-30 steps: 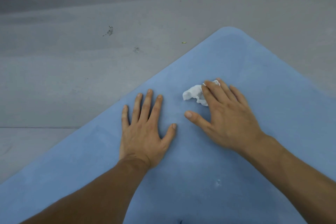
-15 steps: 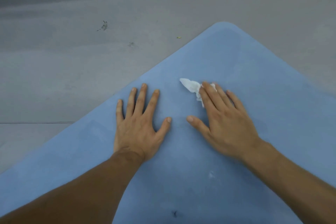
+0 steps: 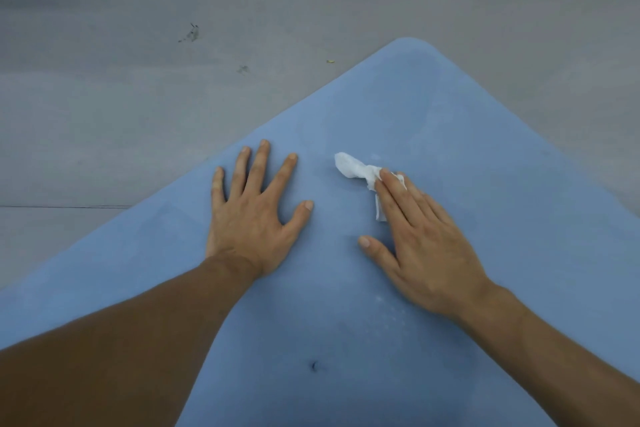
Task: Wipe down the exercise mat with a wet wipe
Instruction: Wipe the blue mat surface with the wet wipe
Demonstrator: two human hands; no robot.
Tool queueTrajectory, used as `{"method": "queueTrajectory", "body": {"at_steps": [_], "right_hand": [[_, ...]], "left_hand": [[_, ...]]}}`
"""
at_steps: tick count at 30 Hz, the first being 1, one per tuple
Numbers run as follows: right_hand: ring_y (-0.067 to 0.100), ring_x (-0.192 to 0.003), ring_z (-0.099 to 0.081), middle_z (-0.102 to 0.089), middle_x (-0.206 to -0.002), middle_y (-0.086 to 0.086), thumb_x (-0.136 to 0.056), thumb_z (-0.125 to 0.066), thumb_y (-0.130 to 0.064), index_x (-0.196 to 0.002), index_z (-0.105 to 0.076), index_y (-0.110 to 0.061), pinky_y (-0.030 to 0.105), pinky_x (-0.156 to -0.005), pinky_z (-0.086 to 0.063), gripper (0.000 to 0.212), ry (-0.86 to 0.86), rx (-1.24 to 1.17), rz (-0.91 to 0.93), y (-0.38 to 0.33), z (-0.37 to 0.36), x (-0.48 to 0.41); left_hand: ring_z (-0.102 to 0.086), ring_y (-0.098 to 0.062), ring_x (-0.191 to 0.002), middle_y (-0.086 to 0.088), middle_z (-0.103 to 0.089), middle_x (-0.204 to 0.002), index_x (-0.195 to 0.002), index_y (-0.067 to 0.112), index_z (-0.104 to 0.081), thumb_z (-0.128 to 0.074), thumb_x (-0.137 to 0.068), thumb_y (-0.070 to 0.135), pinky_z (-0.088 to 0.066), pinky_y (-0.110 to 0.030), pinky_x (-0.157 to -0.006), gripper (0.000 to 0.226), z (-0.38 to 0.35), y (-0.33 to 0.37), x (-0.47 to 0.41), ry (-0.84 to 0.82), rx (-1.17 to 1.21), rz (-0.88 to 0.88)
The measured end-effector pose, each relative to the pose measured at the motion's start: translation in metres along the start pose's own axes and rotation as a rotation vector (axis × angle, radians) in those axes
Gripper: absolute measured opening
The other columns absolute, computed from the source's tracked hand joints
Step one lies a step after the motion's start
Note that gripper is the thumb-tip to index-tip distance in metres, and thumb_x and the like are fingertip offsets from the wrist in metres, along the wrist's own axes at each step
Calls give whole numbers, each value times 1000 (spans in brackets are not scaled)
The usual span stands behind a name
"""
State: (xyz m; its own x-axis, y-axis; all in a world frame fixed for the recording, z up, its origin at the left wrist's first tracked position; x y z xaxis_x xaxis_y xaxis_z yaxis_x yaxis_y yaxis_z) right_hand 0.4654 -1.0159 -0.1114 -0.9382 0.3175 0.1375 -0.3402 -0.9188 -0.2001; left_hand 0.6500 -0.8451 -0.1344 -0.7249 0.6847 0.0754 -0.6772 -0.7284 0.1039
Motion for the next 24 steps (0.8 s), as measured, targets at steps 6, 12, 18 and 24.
{"method": "queueTrajectory", "body": {"at_steps": [6,12,18,24], "right_hand": [[13,-159,-4,-6,-172,-2,-97,-5,-70,-164,-14,-12,26,-127,4,88,-50,17,-83,-4,9,47],[10,-158,8,7,-172,-6,-98,-7,-66,-164,-2,-16,20,-121,14,84,-51,-73,-175,-15,-3,95],[11,-158,6,5,-172,-6,-105,-27,-55,-164,-5,-16,22,-124,7,74,-18,-137,-218,-24,-13,123],[16,-159,-8,-12,-171,2,-107,-38,-45,-163,-18,-10,24,-125,0,69,-22,-139,-182,-38,-12,161]], "left_hand": [[9,-16,-158,10,7,-172,-160,51,-4,-14,-92,79,1,-55,-126,74,1,-1,0,-8,40,-3],[6,-16,-158,11,4,-172,-161,48,-9,-15,-96,73,2,-56,-126,70,1,5,7,-29,92,-13],[11,-16,-158,10,7,-172,-163,42,-7,-21,-102,60,7,-51,-126,64,-7,54,58,-45,111,-9],[10,-18,-158,10,7,-172,-163,41,-6,-16,-104,54,4,-48,-127,61,-13,81,108,-88,111,-75]]}}
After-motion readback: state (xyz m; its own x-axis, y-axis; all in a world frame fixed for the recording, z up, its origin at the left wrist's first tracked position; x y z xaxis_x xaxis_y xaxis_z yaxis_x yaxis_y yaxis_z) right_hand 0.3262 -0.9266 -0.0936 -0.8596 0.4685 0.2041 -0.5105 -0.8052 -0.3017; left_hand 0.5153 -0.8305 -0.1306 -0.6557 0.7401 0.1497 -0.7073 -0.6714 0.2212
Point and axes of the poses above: each hand's wrist, its own x-axis away from the middle knuckle, its own z-axis out of the back of the hand, y = z × x, the point moved 3 cm from there along -x, towards the middle knuckle
